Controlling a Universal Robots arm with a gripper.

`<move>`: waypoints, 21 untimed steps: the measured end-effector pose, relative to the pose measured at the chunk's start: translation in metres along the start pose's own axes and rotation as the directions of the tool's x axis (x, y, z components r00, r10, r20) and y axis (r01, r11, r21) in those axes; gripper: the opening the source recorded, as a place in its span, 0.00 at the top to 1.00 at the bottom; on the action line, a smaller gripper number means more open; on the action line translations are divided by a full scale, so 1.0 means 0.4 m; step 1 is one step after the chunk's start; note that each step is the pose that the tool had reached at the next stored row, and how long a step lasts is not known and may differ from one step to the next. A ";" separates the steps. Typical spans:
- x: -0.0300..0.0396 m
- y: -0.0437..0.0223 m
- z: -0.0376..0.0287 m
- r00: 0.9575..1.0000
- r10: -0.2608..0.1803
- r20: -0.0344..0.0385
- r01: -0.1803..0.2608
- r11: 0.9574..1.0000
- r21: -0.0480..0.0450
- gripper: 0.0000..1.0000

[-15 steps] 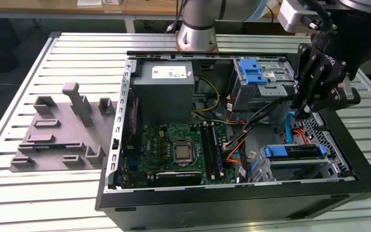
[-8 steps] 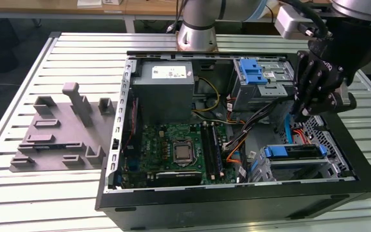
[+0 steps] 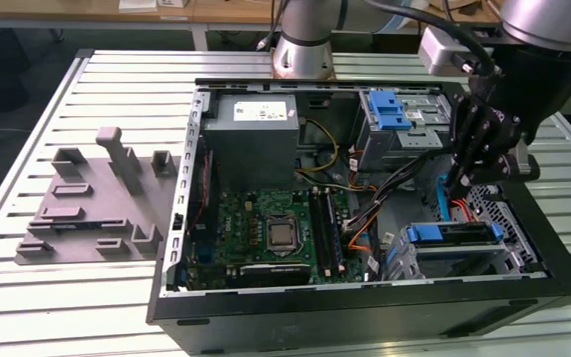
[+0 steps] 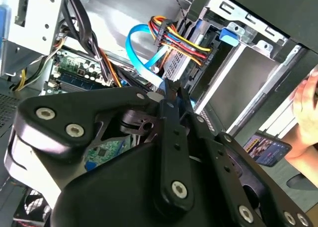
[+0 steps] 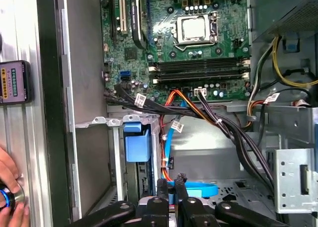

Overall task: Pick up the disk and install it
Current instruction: 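Insert the second disk wire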

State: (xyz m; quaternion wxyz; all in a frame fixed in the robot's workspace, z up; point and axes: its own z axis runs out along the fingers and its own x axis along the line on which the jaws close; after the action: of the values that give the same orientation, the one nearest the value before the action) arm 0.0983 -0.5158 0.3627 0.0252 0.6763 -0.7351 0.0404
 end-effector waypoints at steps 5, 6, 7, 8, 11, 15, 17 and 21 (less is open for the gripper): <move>0.018 -0.001 0.024 1.000 0.000 0.004 0.000 1.000 0.000 0.83; 0.026 -0.002 0.027 1.000 0.000 0.004 0.000 1.000 0.000 0.83; 0.034 -0.002 0.031 1.000 0.000 0.005 0.000 1.000 0.000 0.83; 0.042 -0.003 0.034 1.000 0.000 0.005 0.000 1.000 0.000 0.83; 0.063 -0.006 0.040 1.000 0.000 0.005 0.000 1.000 0.000 0.83; 0.066 -0.015 0.048 1.000 0.000 0.006 0.000 1.000 0.000 0.83; 0.065 -0.017 0.052 1.000 0.000 0.006 0.000 1.000 -0.001 0.83; 0.064 -0.019 0.060 1.000 0.000 0.007 0.000 1.000 -0.001 0.83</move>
State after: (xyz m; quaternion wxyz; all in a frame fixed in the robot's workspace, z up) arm 0.1041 -0.5441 0.3412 0.0231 0.6763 -0.7353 0.0375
